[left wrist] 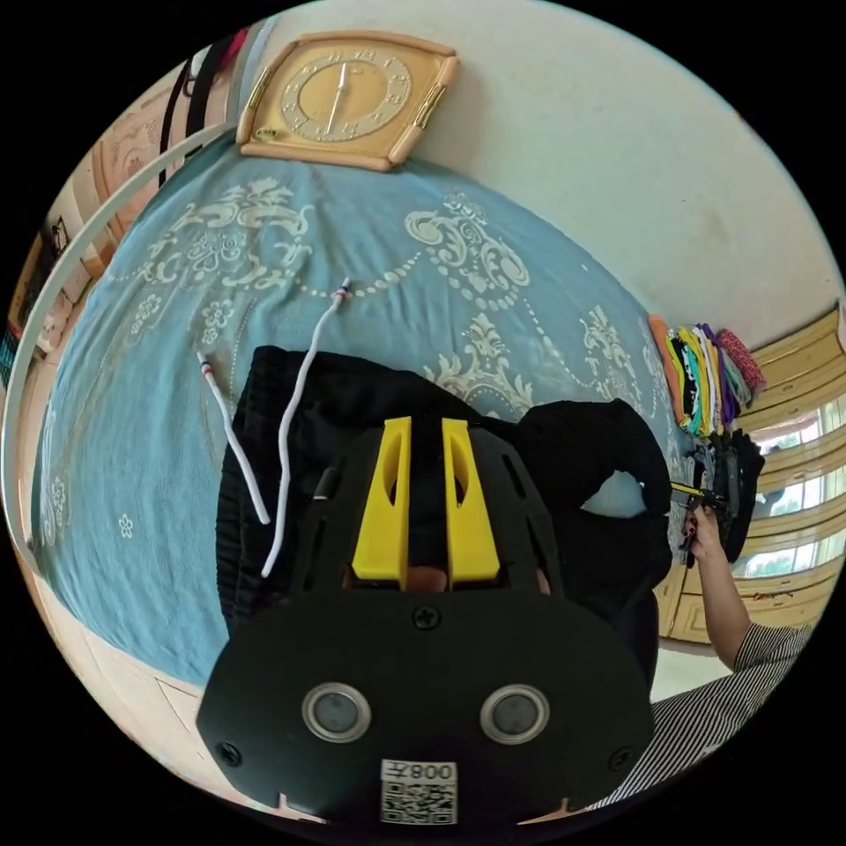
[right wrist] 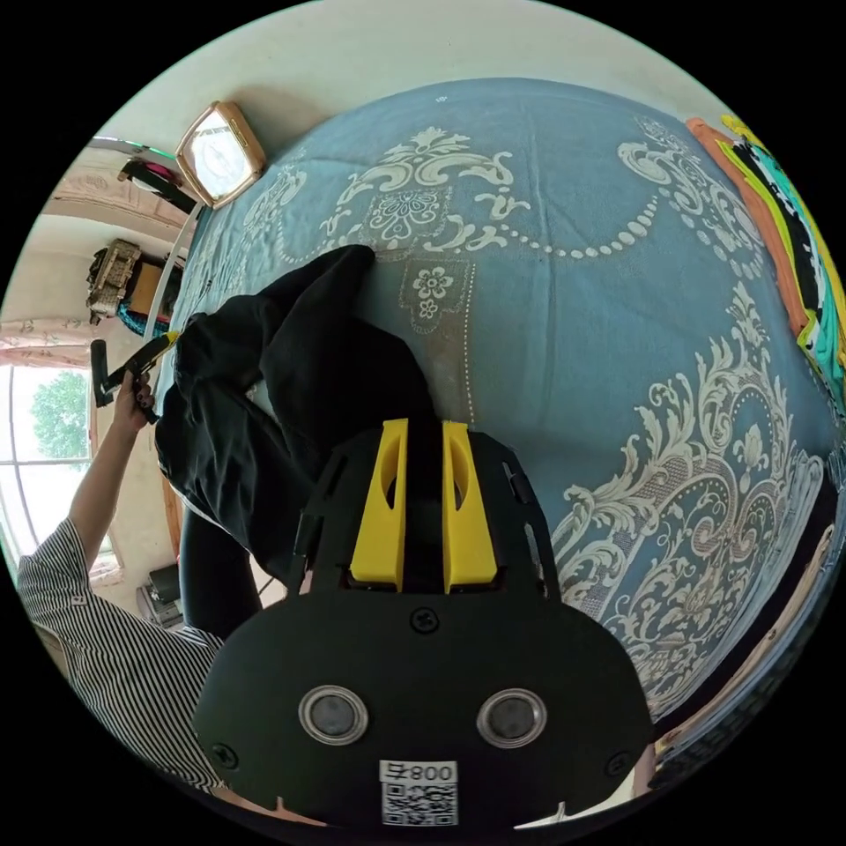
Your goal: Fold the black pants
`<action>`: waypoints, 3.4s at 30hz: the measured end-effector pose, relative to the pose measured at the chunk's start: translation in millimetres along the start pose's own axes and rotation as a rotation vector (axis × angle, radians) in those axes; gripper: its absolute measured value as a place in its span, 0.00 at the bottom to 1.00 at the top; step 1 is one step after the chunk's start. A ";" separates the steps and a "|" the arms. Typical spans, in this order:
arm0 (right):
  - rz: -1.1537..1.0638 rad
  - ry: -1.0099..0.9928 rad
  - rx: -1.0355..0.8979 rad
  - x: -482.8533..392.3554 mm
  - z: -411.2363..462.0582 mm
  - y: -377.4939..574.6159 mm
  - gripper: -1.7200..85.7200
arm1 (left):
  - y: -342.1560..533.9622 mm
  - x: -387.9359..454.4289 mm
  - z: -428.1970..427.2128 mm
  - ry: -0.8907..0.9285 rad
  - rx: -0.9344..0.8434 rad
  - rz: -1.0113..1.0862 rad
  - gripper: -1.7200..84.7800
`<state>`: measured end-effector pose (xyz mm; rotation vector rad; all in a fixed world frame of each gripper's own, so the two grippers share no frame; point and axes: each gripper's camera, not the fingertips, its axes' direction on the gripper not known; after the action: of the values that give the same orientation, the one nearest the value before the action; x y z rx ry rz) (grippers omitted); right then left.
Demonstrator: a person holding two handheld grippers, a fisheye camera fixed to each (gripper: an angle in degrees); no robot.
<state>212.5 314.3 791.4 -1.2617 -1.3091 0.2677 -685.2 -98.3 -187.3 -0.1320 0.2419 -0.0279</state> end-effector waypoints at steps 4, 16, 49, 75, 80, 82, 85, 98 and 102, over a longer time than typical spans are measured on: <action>-0.031 0.030 0.008 -0.6 -23.8 -4.1 0.06 | -18.7 12.2 4.5 -0.062 -0.032 0.011 0.03; 0.163 0.147 0.318 56.1 -142.0 34.1 0.06 | -51.3 36.2 -43.4 -0.018 0.133 0.110 0.05; 0.186 0.199 0.151 97.0 -162.3 -65.3 0.03 | -89.4 -8.4 -96.2 -0.059 0.193 0.010 0.06; 0.337 -0.029 0.117 178.1 -137.3 1.4 0.03 | -46.4 -90.7 -110.8 -0.124 0.063 -0.117 0.06; 0.448 0.005 0.155 197.1 -136.5 18.7 0.03 | -39.6 -102.3 -126.1 -0.045 0.188 -0.164 0.12; 0.428 0.016 0.242 194.2 -149.5 21.0 0.05 | -45.9 -104.0 -127.1 -0.013 0.207 -0.150 0.12; 0.354 0.013 0.246 180.0 -152.3 -1.1 0.10 | -68.7 -102.1 -113.3 -0.042 0.140 -0.128 0.14; 0.281 0.195 0.119 150.7 -98.4 -81.7 0.05 | -91.4 -86.0 -80.6 -0.218 0.016 -0.058 0.08; 0.242 0.148 0.171 149.9 -107.9 -65.2 0.03 | -80.5 -81.1 -97.2 -0.173 0.116 -0.059 0.06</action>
<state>318.9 346.2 952.7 -1.2685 -0.9859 0.4398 -788.3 -186.9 -250.8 -0.0258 0.0631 -0.0885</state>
